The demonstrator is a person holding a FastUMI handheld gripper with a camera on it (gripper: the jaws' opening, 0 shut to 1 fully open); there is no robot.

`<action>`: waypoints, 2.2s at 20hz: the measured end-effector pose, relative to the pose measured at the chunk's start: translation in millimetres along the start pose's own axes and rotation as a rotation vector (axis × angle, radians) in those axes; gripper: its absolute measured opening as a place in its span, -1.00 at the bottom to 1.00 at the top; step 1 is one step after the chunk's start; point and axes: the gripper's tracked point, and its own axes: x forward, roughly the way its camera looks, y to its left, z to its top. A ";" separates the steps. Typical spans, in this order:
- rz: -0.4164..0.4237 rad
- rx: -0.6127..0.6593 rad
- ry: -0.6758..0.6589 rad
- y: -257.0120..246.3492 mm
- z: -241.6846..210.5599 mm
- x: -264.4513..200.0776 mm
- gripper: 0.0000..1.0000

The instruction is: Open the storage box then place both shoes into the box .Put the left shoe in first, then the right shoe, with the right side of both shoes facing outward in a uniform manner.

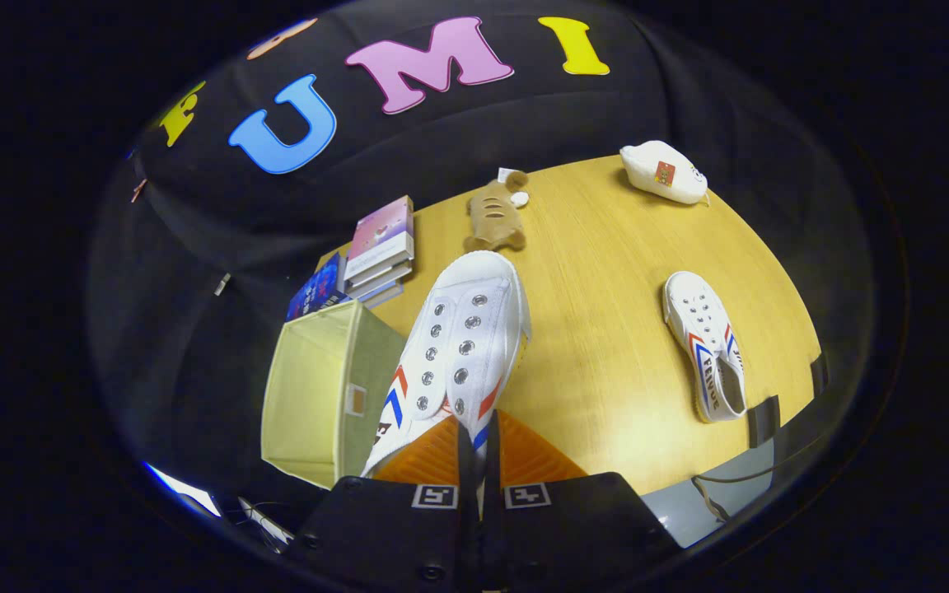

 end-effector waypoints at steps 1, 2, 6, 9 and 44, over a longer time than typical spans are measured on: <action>0.021 -0.001 -0.010 17.0 3.7 -2.4 -0.89; 0.050 0.002 -0.014 35.8 5.9 -4.7 -0.89; 0.166 0.010 0.001 107.2 8.7 0.0 -0.89; 0.202 -0.009 0.021 147.6 2.0 12.3 -0.88; 0.079 -0.338 -0.074 124.3 -11.3 50.4 0.98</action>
